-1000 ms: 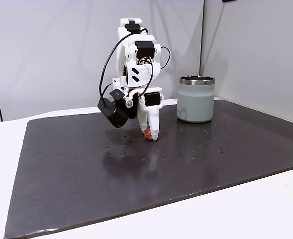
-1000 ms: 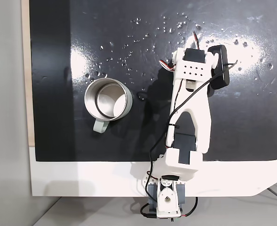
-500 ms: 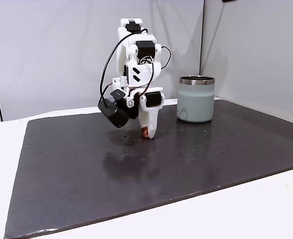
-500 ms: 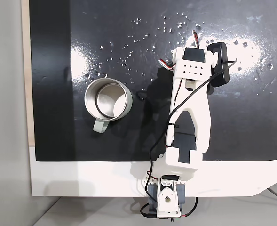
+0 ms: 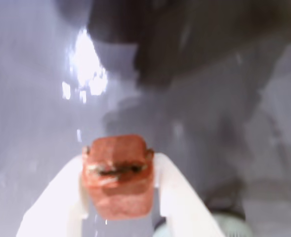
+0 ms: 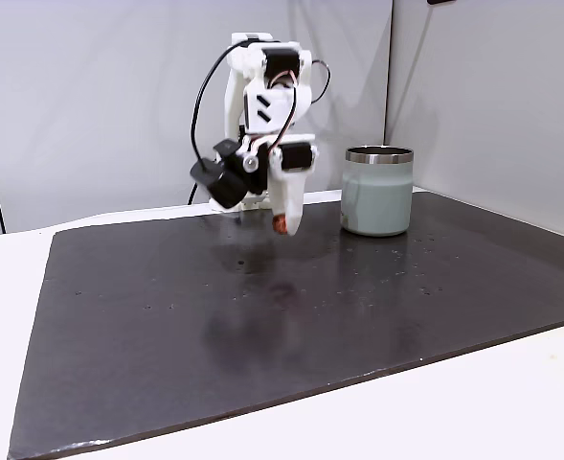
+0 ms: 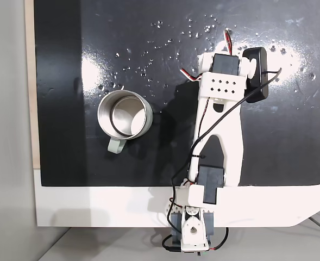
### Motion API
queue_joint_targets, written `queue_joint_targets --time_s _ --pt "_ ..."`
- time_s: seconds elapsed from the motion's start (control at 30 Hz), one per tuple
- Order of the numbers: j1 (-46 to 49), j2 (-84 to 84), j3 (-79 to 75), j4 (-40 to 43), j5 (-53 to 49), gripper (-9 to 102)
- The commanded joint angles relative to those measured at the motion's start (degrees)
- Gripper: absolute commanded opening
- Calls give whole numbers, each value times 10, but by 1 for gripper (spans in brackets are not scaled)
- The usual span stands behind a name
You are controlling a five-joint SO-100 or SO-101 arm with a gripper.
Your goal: Grasp a cube and put it in the cup.
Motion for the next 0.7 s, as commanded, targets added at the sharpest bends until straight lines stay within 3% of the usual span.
queue_joint_targets --time_s 0.0,0.37,0.67 --pt "-11 78 -54 48 17 2" --pt "-30 276 -33 127 18 2" --pt "-65 292 -25 141 6 2"
